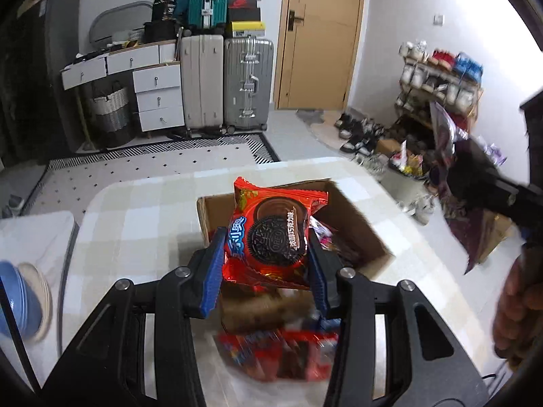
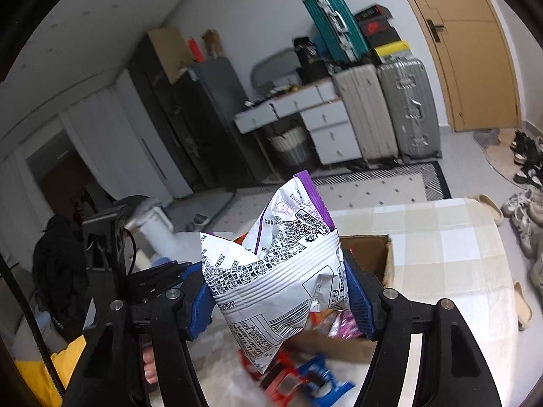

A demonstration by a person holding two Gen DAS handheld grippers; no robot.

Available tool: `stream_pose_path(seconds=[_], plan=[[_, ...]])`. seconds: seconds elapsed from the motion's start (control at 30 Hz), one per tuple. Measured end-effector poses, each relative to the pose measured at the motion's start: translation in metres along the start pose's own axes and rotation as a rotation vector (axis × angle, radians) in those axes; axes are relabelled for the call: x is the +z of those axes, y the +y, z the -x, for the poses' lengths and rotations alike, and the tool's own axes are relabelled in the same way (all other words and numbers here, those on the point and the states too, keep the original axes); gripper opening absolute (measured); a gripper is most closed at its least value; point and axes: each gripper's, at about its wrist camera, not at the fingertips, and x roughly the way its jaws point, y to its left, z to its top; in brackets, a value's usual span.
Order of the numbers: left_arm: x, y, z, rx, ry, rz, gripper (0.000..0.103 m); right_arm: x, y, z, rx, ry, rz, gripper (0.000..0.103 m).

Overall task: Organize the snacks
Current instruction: 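Lift both held packets and carry them over the cardboard box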

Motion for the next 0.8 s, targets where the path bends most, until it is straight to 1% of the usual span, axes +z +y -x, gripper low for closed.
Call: stream_pose_path(seconds=[0.13, 0.2, 0.27, 0.3, 0.5, 0.57, 0.67, 0.8], plan=[[0.022, 0.004, -0.043, -0.026, 0.049, 0.023, 0.040, 0.014, -0.012, -0.031, -0.028, 0.043, 0.002, 0.068], [0.032, 0.004, -0.061, -0.009, 0.061, 0.010, 0.040, 0.017, -0.018, -0.044, -0.026, 0.065, -0.003, 0.068], [0.039, 0.003, -0.076, 0.002, 0.067, -0.003, 0.040, 0.018, -0.023, -0.058, -0.048, 0.087, 0.010, 0.068], [0.037, 0.004, -0.082, 0.009, 0.078, -0.010, 0.040, 0.018, -0.025, -0.065, -0.049, 0.100, 0.013, 0.068], [0.051, 0.009, -0.130, -0.003, 0.130, 0.011, 0.040, 0.011, -0.039, -0.090, -0.057, 0.150, 0.007, 0.068], [0.052, 0.007, -0.140, -0.006, 0.145, 0.001, 0.040, 0.011, -0.042, -0.096, -0.054, 0.158, 0.003, 0.068], [0.048, 0.005, -0.149, -0.002, 0.140, -0.022, 0.041, 0.009, -0.044, -0.101, -0.056, 0.167, 0.019, 0.068], [0.039, 0.008, -0.154, -0.014, 0.154, -0.011, 0.041, 0.006, -0.045, -0.109, -0.068, 0.173, 0.030, 0.068]])
